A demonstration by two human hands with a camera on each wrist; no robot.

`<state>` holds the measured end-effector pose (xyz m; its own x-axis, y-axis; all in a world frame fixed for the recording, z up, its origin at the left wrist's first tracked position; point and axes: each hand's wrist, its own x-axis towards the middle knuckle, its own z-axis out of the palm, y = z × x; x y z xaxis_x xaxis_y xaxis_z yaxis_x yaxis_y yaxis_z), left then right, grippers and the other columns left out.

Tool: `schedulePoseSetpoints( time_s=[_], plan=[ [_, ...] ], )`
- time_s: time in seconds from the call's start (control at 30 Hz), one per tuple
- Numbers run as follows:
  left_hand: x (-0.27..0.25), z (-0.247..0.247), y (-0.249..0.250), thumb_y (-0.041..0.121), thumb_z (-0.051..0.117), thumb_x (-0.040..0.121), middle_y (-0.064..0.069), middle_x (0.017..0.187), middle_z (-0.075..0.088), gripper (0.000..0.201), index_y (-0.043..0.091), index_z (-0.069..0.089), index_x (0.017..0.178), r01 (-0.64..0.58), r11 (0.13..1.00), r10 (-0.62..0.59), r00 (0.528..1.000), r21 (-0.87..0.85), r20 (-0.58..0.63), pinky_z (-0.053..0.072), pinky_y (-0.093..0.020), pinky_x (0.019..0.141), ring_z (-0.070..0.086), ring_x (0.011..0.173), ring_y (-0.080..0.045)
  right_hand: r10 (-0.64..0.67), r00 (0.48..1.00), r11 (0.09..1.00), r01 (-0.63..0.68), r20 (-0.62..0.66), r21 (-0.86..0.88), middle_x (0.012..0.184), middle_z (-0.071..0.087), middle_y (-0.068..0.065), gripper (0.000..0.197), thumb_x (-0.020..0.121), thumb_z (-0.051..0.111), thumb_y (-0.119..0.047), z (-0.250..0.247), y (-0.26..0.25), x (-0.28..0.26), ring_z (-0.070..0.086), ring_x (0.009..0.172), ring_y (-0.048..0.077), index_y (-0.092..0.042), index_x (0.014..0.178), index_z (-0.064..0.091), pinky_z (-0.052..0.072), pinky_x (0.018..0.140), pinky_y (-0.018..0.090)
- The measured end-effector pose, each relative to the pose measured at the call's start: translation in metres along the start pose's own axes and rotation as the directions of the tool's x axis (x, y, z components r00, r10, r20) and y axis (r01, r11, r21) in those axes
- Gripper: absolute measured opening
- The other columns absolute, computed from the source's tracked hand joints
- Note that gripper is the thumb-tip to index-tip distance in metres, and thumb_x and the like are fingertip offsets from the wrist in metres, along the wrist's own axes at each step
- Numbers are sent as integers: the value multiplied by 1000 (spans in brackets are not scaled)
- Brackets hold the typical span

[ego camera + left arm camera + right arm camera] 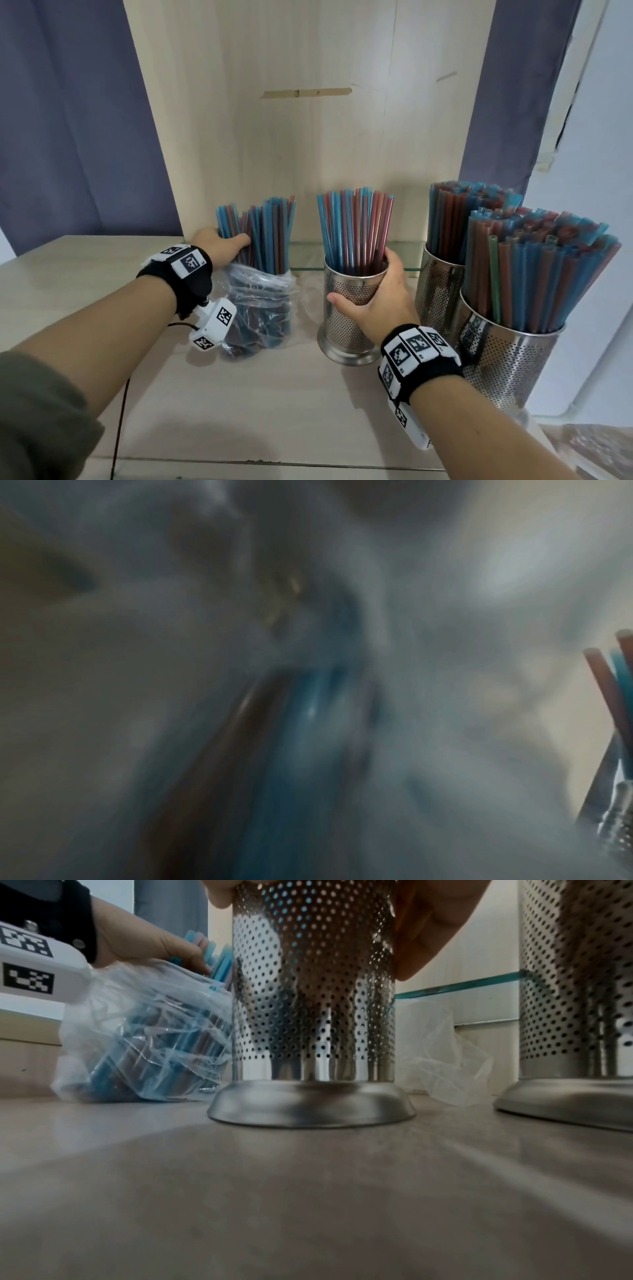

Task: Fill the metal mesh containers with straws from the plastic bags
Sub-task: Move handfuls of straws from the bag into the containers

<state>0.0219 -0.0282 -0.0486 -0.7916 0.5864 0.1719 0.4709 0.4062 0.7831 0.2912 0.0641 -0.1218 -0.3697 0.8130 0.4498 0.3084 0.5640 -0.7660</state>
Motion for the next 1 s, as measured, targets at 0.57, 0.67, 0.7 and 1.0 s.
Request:
schedulePoseSetpoints(
  time_s=[0.57,0.67,0.7,1.0],
  plan=[
    [22,-44,57,24,59,92,-5,95,69,15,11,60,84,-35,894,5,998,-446,-68,57,-27,70,69,64,-5,31,999,999,-32,33,15,142,40,-8,114,60,91,-44,-8,-6,-1,41,121,4,-26,149,23,33,102,21],
    [26,-52,67,18,54,96,0,79,69,19,14,59,77,-93,872,43,992,-480,-115,54,-38,87,67,58,-3,25,999,999,-27,40,34,141,41,-9,113,60,91,-44,-9,-7,-2,36,115,-1,-27,149,23,32,101,20],
    [26,-56,69,19,55,94,3,71,70,22,15,60,73,-122,867,56,987,-483,-150,53,-42,90,68,61,-5,26,999,999,-27,41,31,141,41,-9,113,60,91,-44,-9,-7,-3,35,115,-1,-27,149,23,32,101,20],
    [4,-104,128,21,56,92,7,51,57,24,14,51,69,-509,579,225,851,-637,-475,52,-29,59,57,54,-13,27,999,999,-28,34,38,139,42,-11,112,59,92,-43,-8,-6,-2,37,116,-1,-29,148,25,34,102,21]
  ],
)
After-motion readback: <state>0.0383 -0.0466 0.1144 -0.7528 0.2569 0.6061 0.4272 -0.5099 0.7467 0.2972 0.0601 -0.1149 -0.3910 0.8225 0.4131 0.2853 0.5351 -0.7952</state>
